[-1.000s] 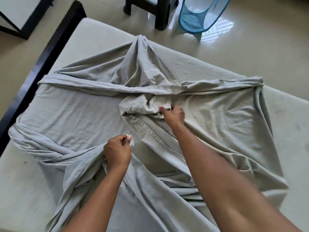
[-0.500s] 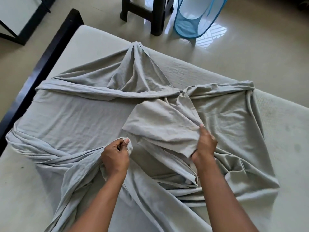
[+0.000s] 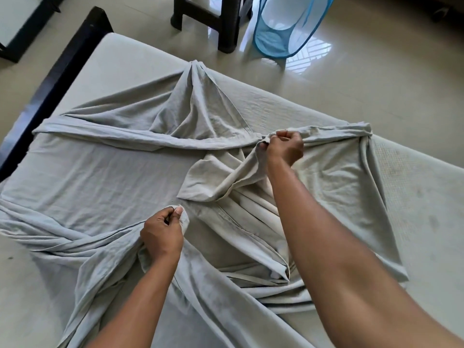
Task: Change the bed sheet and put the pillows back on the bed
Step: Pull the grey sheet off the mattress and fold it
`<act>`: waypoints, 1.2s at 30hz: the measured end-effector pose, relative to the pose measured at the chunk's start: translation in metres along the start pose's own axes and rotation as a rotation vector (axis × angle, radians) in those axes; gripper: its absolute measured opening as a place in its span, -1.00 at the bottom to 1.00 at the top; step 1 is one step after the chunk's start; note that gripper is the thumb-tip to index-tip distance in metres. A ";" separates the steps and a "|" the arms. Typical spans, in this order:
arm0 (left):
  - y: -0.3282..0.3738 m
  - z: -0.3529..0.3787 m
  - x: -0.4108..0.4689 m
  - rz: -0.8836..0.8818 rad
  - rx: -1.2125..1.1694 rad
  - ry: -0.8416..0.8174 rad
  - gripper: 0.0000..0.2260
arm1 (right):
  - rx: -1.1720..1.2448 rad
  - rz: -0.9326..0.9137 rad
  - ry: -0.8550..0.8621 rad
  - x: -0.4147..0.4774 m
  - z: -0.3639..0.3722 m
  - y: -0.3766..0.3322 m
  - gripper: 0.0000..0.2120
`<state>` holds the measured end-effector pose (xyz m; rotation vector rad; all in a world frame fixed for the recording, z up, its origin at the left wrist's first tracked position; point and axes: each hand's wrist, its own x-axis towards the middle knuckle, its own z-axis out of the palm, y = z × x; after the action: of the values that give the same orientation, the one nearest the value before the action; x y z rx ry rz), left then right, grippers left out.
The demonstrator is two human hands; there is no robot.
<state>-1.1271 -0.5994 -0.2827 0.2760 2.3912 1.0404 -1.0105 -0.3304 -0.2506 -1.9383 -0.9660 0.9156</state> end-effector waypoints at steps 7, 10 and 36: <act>-0.015 0.004 -0.004 -0.077 -0.137 -0.065 -0.79 | -0.604 -0.258 -0.353 0.037 0.040 0.014 -0.75; -0.026 0.004 -0.005 -0.144 -0.192 -0.109 -0.62 | -0.719 -0.371 -0.438 0.031 0.043 0.018 -0.65; 0.010 -0.051 -0.080 -0.003 0.186 -0.267 -0.85 | -0.750 -0.830 -0.673 -0.005 -0.057 -0.001 -0.88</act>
<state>-1.0865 -0.6545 -0.2166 0.4478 2.2442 0.7282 -0.9653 -0.3523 -0.2225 -1.4521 -2.5451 0.7338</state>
